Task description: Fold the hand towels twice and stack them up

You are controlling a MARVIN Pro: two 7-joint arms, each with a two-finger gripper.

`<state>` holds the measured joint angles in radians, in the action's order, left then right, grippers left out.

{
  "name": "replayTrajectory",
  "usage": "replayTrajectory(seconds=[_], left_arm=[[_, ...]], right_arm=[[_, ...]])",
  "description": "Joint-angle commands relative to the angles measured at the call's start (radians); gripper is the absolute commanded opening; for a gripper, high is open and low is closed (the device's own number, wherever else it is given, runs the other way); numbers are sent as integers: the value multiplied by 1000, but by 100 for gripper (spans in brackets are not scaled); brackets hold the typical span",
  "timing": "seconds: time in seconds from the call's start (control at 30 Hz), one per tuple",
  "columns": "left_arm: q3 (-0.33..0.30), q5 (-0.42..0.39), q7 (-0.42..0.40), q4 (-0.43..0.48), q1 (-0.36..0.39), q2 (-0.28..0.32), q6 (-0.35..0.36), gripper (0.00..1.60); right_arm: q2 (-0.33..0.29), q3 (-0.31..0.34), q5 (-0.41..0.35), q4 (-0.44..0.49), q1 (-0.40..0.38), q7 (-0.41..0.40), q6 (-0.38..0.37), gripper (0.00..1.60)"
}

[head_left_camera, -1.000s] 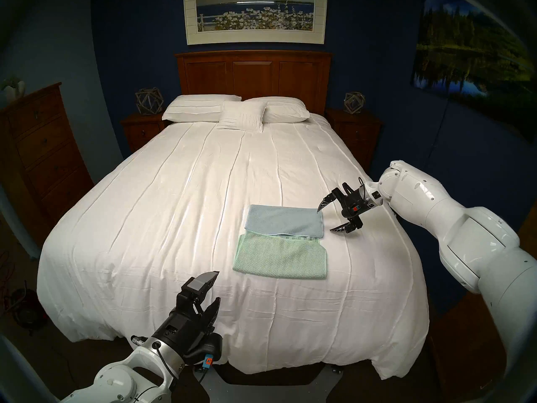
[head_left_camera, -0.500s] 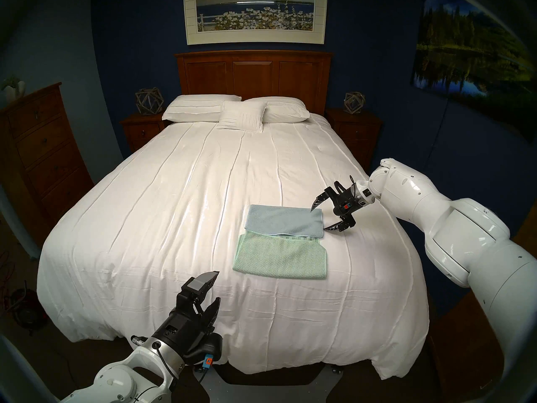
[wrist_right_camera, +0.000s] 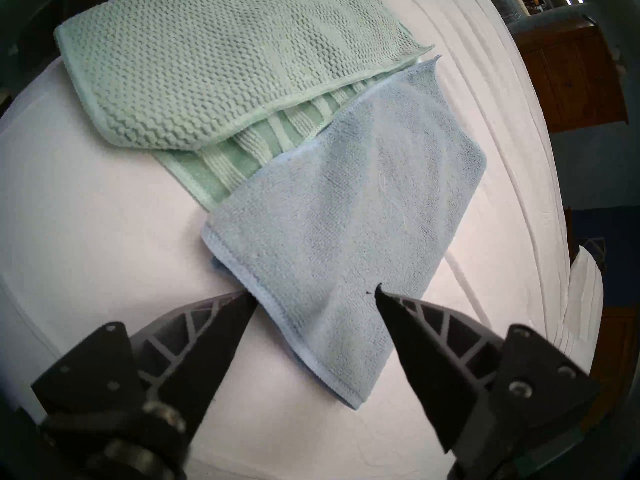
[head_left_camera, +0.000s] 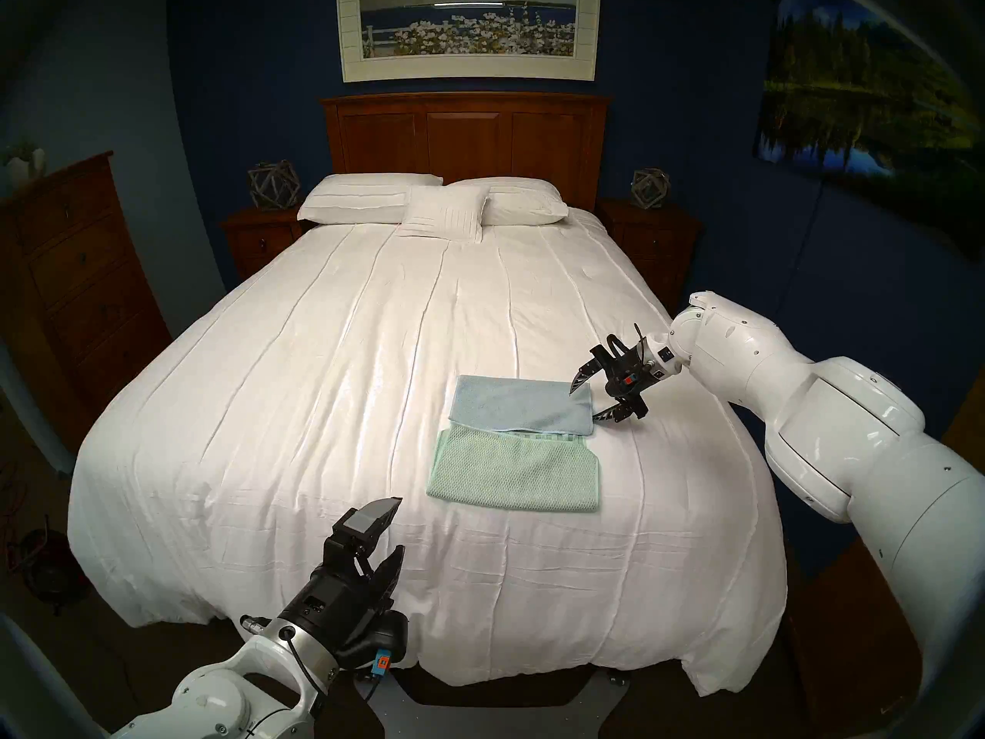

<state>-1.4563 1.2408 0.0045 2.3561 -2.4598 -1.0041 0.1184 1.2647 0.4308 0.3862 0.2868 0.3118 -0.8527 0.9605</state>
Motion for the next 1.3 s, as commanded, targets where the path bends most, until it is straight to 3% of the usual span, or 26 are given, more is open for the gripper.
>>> replayTrajectory(seconds=[0.0, 0.37, 0.6, 1.27], left_arm=[[-1, 0, 5, 18, -1, 0, -1, 160], [0, 0, 5, 16, 1, -1, -1, 160], [0, 0, 4, 15, 2, -1, -1, 160], [1, 0, 4, 13, 4, -1, -1, 160]], right_arm=[[21, -13, 16, 1, -37, 9, -1, 65], [56, -28, 41, 44, -75, 1, -1, 18], [103, -31, 55, 70, -107, 6, -1, 24], [268, -60, 115, 107, -131, 23, -1, 21]])
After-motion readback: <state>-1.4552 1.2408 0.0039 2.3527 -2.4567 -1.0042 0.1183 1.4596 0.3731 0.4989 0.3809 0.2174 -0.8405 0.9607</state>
